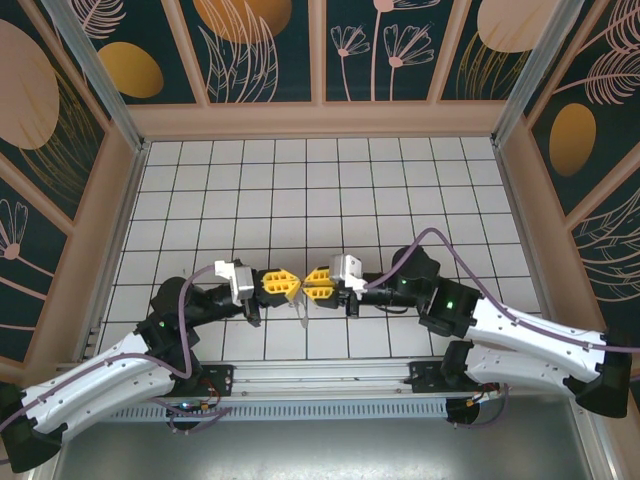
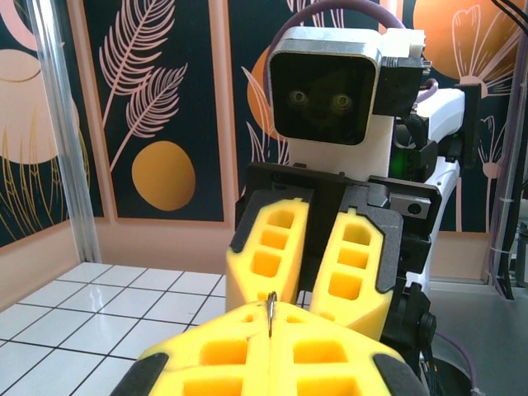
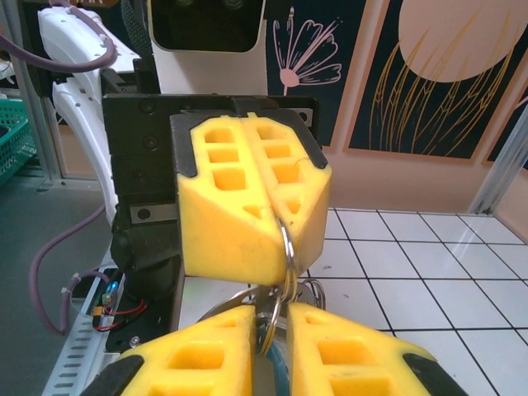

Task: Put the keys on the keyring

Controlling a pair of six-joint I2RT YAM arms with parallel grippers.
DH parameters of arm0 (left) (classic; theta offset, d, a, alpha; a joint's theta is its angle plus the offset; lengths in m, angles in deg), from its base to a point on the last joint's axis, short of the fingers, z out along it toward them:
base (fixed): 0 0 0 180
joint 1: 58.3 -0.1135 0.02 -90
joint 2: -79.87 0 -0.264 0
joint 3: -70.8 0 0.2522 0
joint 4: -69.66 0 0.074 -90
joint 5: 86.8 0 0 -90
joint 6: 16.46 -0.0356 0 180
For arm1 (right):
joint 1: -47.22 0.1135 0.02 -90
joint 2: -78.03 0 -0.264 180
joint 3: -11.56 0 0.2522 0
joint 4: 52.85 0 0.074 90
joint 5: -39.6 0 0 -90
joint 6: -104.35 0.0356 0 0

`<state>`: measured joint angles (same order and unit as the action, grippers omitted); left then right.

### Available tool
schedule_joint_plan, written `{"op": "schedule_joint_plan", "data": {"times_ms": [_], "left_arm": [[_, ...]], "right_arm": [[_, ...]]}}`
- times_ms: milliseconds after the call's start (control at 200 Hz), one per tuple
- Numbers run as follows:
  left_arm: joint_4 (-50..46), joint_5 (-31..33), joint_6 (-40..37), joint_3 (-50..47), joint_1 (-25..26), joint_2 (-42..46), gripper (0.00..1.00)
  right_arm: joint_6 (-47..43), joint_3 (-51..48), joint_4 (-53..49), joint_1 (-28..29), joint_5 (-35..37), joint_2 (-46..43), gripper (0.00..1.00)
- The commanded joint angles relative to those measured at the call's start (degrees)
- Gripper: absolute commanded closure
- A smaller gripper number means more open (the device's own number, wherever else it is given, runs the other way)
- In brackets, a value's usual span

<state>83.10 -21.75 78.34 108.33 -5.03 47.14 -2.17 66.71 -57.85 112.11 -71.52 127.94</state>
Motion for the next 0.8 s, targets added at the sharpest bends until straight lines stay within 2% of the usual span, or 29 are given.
{"op": "schedule_joint_plan", "data": {"times_ms": [0,280,410,566,796], "left_arm": [[1.8,0.4,0.1,0.3,0.1,0.9,1.0],[-2.2,-3.2,-1.5,2.6,0.1,0.4,1.0],[-2.3,-4.8,-1.3,3.0,0.1,0.0,1.0],[-2.1,-5.5,-0.9,3.4,0.1,-0.6,1.0],[-2.3,-5.2,-0.9,3.3,0.1,-0.7,1.0]], "right_arm": [[-0.1,-0.7,0.4,0.6,-0.7,-3.2,0.83],[-0.7,0.9,-3.4,0.4,2.4,-6.7,0.82],[-1.1,1.5,-3.7,0.2,3.5,-5.5,0.82],[-1.3,2.2,-3.7,0.2,1.1,-1.8,0.82],[-0.8,1.6,-1.2,0.2,-0.7,-1.0,0.8]]}}
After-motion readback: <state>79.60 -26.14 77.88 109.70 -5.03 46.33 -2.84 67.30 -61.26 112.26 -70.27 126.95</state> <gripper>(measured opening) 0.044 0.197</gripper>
